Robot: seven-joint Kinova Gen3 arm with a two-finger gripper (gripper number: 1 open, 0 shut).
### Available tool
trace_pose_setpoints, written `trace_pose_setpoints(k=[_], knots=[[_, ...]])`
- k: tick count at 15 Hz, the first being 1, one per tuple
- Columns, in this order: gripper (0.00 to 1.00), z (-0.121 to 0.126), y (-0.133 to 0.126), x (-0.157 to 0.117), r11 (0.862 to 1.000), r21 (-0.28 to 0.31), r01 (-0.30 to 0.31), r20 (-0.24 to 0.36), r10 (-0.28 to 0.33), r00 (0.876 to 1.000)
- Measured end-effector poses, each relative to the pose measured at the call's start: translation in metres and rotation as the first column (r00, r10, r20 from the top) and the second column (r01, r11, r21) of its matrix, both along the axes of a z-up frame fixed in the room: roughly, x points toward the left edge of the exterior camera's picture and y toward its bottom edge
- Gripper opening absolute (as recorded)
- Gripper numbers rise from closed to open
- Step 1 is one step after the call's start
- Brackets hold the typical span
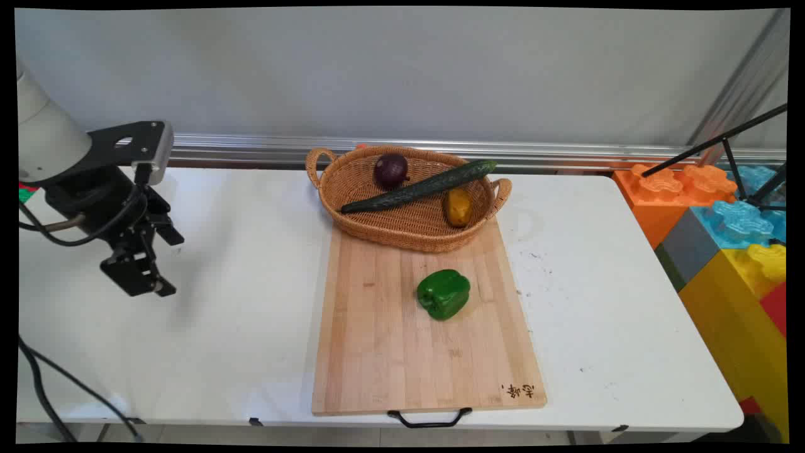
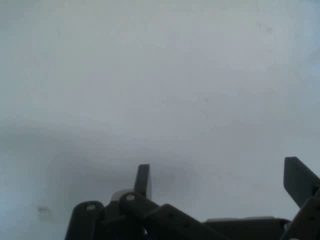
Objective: Pick up the cucumber from the vegetable basket
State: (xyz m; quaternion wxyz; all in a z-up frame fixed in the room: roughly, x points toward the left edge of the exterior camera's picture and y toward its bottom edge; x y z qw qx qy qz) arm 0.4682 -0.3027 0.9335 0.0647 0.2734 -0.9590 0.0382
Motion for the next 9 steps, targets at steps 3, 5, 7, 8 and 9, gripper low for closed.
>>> trace_pose_setpoints(k=[3, 5, 7, 8, 9], knots=[[1.0, -0.007, -0.012, -0.006, 0.999, -0.04, -0.026, -0.066, 0.023, 0.998], [1.0, -0.012, -0.028, -0.022, 0.995, -0.07, -0.07, -0.143, 0.059, 0.988], [1.0, -0.014, -0.043, -0.042, 0.989, -0.091, -0.116, -0.207, 0.095, 0.974], [1.0, -0.014, -0.05, -0.053, 0.986, -0.101, -0.135, -0.234, 0.108, 0.966], [1.0, -0.014, -0.056, -0.062, 0.983, -0.11, -0.149, -0.253, 0.117, 0.96]])
